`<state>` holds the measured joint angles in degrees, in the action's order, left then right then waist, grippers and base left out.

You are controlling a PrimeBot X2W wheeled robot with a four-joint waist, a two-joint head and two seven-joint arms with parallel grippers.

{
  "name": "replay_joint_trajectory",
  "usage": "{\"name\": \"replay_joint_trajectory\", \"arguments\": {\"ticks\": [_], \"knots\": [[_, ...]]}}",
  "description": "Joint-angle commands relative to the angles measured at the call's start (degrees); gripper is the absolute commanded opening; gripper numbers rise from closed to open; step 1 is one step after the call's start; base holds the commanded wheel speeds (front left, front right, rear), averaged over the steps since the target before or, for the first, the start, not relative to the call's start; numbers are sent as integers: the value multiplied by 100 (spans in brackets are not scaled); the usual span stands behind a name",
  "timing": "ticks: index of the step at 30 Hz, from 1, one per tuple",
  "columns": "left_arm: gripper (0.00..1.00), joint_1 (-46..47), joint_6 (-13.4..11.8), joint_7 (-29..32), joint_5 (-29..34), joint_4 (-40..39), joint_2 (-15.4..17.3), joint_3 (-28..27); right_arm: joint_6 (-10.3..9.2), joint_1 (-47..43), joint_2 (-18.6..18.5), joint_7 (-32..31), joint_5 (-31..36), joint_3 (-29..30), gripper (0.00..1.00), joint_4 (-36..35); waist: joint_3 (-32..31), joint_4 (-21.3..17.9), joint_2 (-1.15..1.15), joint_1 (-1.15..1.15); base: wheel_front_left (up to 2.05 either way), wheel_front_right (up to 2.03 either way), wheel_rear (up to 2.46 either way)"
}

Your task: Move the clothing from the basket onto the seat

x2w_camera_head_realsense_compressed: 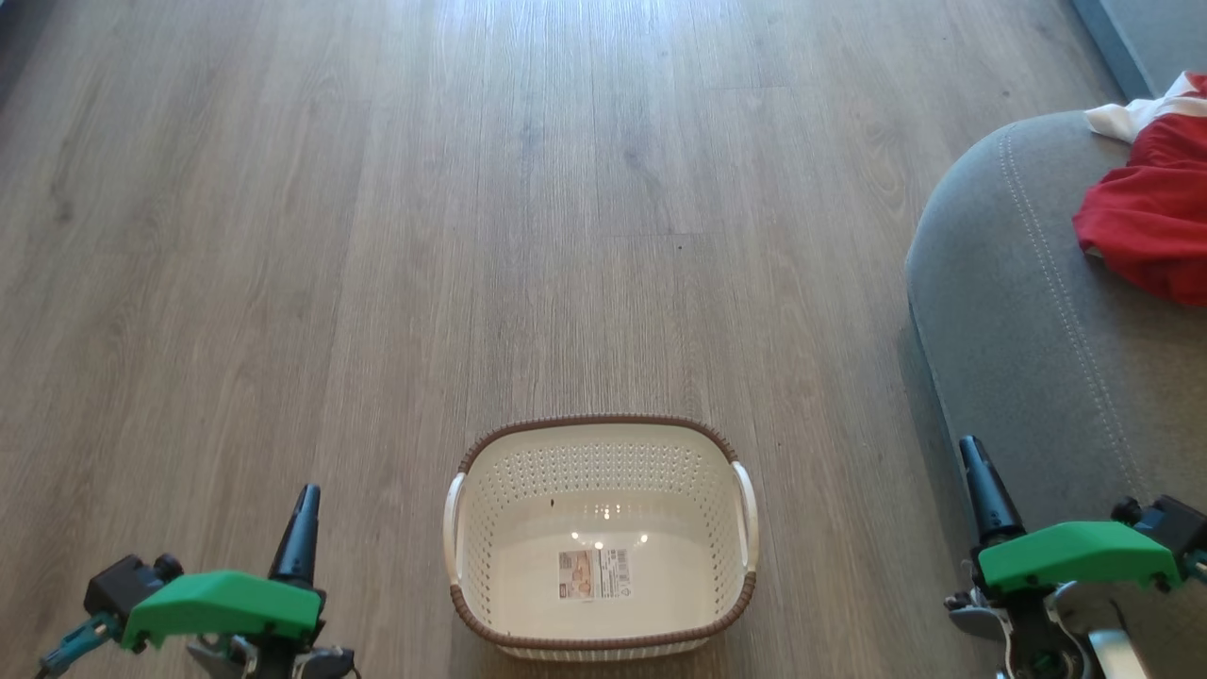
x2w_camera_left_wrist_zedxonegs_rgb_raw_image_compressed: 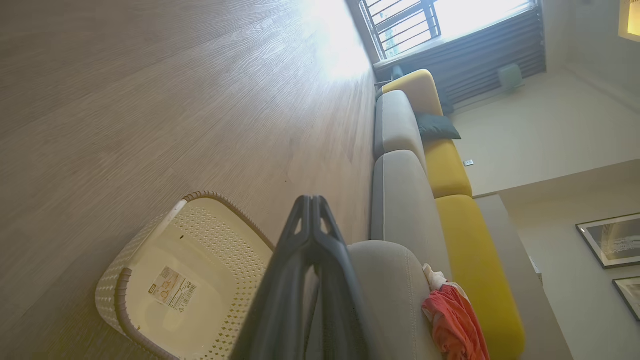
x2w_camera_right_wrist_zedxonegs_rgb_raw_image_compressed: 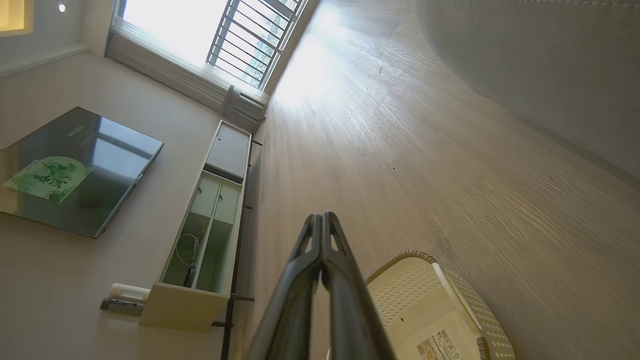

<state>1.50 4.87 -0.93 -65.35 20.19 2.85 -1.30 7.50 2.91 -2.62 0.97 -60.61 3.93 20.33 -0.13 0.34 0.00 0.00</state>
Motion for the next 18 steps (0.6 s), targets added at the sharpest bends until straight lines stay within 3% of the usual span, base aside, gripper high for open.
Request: {"name": "replay_joint_trajectory", "arguments": {"ticks": [1,18], "knots": [[0,337,41,62,-174,-230,15,-175,0,292,-19,-49,-204,-32,0,-241,1,-1,0,0,0,0,0],[0,391,131,341,-1202,-387,10,-318,-1,307,-22,-335,-1414,88,0,-401,13,-14,0,0,0,0,0]]}}
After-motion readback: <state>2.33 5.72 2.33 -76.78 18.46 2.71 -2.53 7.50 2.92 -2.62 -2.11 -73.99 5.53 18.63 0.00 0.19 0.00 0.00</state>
